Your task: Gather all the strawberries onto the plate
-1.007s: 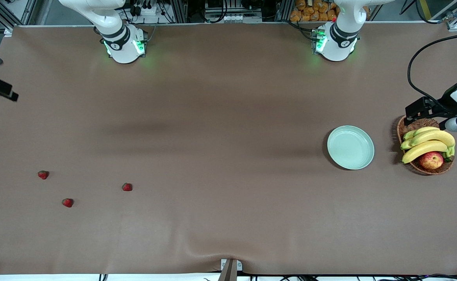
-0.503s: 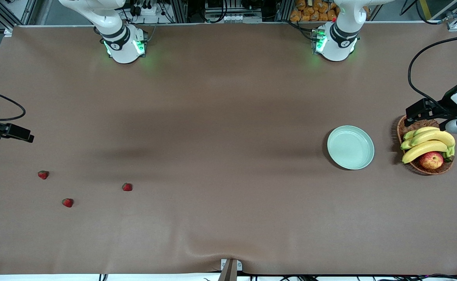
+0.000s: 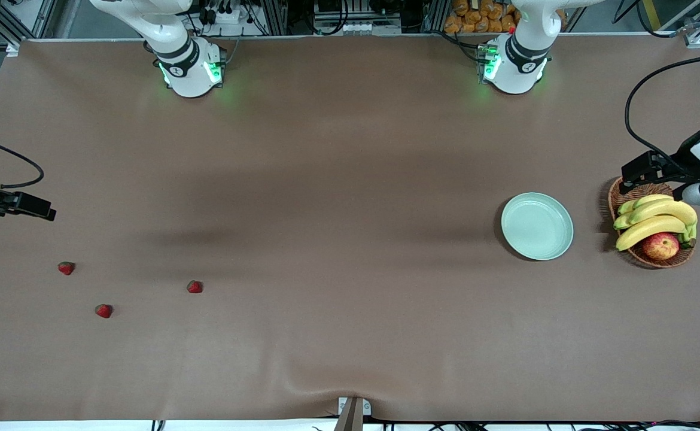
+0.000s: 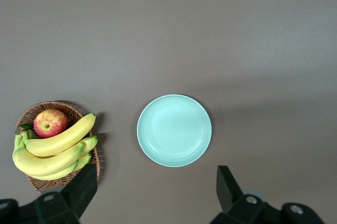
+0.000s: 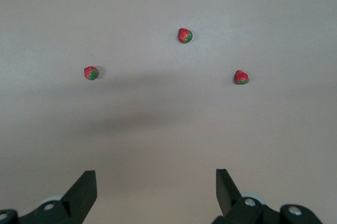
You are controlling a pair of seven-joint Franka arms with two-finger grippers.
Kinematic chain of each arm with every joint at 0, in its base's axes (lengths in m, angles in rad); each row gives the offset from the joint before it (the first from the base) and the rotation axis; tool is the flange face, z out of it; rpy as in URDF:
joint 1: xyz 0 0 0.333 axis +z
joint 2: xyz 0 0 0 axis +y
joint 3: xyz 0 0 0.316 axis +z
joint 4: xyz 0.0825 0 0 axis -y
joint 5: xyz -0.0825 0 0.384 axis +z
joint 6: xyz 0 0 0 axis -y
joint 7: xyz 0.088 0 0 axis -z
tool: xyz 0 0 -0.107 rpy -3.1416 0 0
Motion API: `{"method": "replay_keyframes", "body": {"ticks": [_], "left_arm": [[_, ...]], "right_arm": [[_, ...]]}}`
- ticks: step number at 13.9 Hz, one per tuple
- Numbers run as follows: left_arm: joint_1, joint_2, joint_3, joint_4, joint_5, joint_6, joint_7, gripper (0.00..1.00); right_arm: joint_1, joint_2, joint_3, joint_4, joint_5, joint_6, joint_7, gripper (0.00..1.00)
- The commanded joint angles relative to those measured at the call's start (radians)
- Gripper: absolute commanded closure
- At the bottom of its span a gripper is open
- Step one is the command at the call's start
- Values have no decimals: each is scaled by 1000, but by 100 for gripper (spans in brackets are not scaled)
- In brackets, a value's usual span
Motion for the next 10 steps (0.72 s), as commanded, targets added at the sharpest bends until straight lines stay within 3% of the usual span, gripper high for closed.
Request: {"method": "replay_keyframes", "body": {"ticks": [1,10], "left_arm": [[14,5,-7,18,-19,-17,7,0],[10,13,-7,15,-21,-17,7,0]], "right_arm": [[1,8,2,17,-19,-6,-9,0],[-1,12,2,17,-19,-3,-9,0]]}}
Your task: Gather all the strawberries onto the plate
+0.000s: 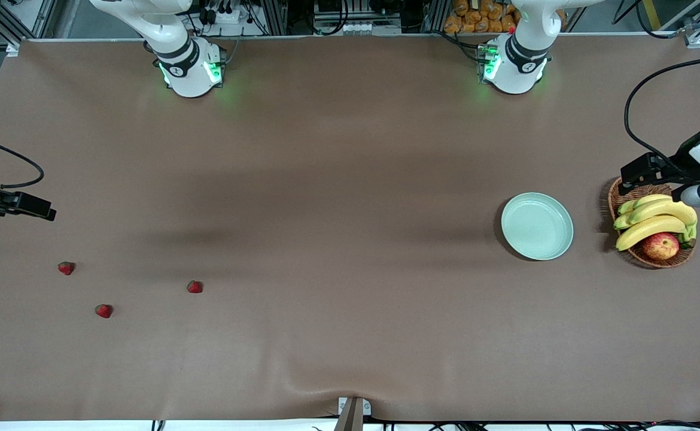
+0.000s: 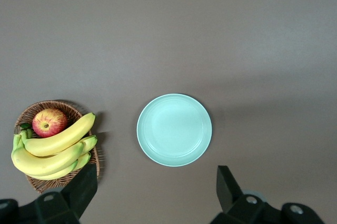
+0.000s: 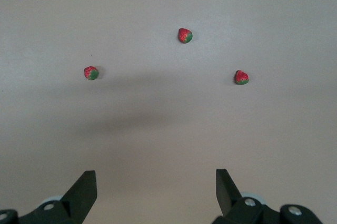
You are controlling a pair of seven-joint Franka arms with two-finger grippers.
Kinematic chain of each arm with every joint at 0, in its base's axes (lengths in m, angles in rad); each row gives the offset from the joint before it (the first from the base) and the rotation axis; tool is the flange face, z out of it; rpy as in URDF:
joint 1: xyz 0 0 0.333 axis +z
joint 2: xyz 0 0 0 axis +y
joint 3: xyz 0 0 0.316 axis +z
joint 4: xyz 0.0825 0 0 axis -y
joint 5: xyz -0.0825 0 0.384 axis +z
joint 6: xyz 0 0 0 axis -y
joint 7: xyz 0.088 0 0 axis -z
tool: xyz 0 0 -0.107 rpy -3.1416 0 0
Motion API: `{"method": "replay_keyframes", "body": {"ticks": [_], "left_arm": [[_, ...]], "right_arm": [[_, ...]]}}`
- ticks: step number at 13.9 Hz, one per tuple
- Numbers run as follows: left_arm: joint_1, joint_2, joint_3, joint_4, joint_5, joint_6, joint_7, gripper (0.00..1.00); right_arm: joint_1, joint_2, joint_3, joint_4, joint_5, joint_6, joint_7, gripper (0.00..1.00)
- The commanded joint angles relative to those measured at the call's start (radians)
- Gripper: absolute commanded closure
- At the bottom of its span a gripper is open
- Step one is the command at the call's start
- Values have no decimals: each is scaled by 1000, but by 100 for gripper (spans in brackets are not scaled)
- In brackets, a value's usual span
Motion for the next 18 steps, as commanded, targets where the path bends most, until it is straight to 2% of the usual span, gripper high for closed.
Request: {"method": "replay_keyframes", "body": {"ticks": [1,5,7,11,14,16,18], "left_arm": [[8,7,-6,15,-21,-18,7,0],[11,5,-6,17,-21,-17,9,0],[8,7,-6,15,-22,-18,7,0],[14,16,-2,18,-54,-18,9,0],[13,16,-2,18,-54,-17,6,0],[16,16,0,20,-54,-17,10,0],[14,14,0,18,-54,-18,9,0]], "right_arm": [[-1,12,2,17,-19,-4,-9,0],[-1,25,4,17,-13,-1,-5,0],[-13,61,4,18,11,49,5,0],[-56,151,4,17,175,259,-8,0],[-15,183,4,17,178,281,-11,0],[-8,235,10,18,188,325,-12,0],[56,304,22,18,179,406,-17,0]]}}
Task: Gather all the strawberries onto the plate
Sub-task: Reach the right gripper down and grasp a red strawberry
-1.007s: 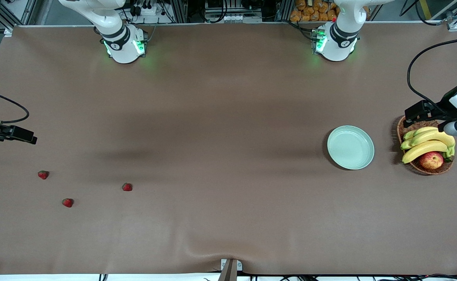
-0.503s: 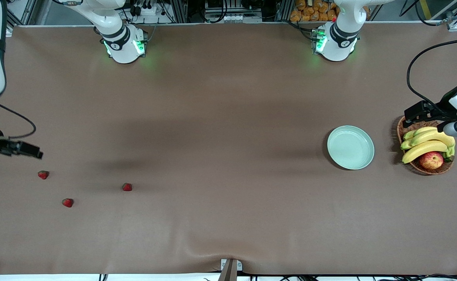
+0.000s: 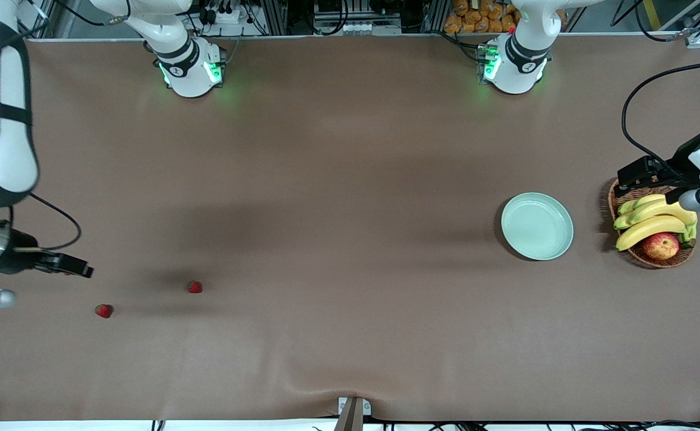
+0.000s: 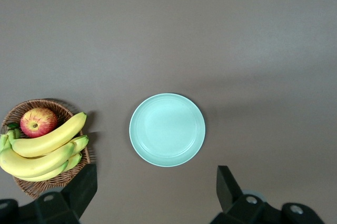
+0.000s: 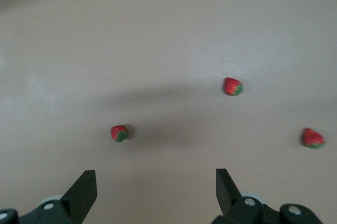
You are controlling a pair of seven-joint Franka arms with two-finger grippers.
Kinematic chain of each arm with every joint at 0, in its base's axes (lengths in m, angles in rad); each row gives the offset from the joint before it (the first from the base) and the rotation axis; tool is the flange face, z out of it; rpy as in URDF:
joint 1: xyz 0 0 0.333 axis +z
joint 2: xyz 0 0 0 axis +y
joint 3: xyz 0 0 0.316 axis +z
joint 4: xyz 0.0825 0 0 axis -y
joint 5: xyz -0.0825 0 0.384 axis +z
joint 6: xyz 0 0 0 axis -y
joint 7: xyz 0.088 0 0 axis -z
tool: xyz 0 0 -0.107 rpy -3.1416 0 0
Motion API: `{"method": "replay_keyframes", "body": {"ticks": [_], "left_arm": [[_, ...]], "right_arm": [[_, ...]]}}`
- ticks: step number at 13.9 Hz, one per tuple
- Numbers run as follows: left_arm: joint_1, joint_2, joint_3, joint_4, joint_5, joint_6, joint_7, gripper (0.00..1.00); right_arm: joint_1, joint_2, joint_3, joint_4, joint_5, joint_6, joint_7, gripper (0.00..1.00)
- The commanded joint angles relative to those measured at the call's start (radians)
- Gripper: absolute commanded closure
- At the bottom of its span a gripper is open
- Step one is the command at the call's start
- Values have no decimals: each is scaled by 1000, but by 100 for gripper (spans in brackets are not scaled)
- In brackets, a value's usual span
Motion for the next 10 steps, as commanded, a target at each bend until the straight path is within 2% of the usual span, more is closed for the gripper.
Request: {"method": "replay_keyframes", "body": {"ticks": [1,4,7,10], "left_arm": [[7,4,-3,17,-22,-16,6,0],[1,6,-4,17,-22,-17,1,0],[6,6,-4,17,-22,-16,4,0],[7,13,-4,15,-20,-16,10,0]], "right_arm": [[73,102,5,19,5,111,-12,0],[127,194,5,19,2,168,-64,0],[170,252,5,-6,-29,296,-241,0],[214,260,5,-71,-86,338,-335,0]]}}
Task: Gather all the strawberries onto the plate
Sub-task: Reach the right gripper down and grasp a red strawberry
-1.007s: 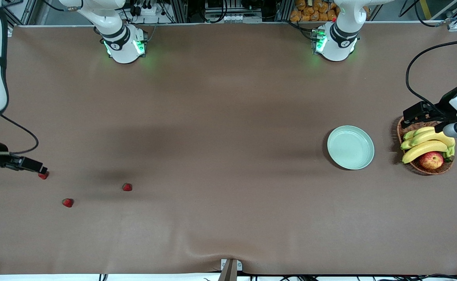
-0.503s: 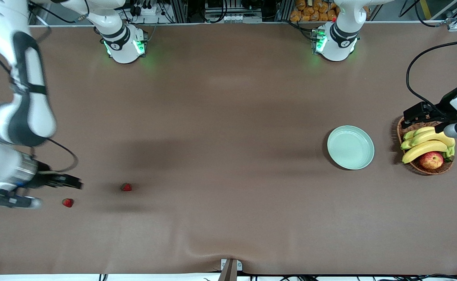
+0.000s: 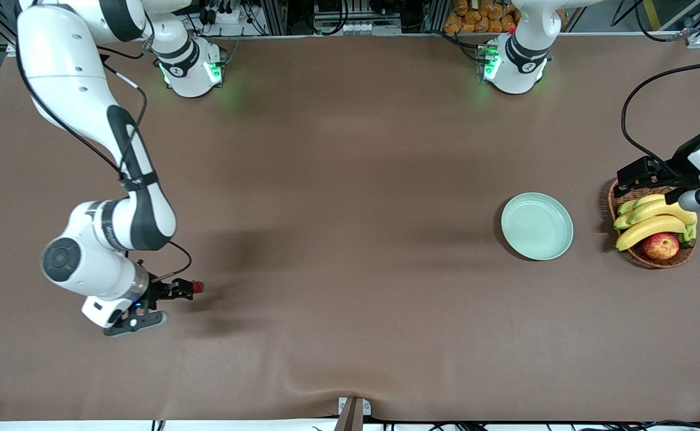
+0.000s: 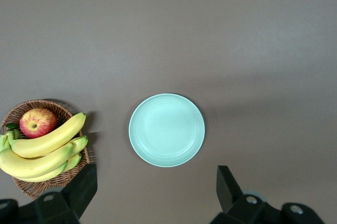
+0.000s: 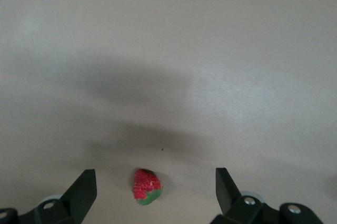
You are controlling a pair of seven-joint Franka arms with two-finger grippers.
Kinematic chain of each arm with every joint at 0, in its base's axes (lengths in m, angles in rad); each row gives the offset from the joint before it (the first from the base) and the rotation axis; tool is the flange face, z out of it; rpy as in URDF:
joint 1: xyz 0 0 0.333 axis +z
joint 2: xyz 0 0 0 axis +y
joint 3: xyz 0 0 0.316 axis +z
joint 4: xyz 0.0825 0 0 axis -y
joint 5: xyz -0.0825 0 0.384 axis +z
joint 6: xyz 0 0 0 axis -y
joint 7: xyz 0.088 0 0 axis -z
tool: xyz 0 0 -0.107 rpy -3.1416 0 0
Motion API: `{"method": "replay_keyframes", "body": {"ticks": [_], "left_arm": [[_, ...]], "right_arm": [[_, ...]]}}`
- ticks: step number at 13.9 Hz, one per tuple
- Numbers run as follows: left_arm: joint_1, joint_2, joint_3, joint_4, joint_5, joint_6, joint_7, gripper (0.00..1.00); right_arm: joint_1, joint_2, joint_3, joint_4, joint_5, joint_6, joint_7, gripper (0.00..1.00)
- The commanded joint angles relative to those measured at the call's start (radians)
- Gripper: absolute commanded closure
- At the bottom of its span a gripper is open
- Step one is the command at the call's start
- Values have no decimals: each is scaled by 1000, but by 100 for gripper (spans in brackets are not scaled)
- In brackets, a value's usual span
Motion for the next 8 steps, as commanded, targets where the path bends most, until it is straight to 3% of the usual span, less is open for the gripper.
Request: {"method": "replay_keyframes", "body": {"ticks": [1,5,8], "left_arm": [[7,11,-3,14,-20,-17,10,0],[6,19,-3,14,-20,-17,10,0],[3,19,-3,14,-20,-15,9,0]], "right_arm": [[53,-10,-8,-80,-52,54,-53,0],[52,5,-6,-96,-182,68,-71,0],[50,16,-6,-93,-190,71,-122,0]]}}
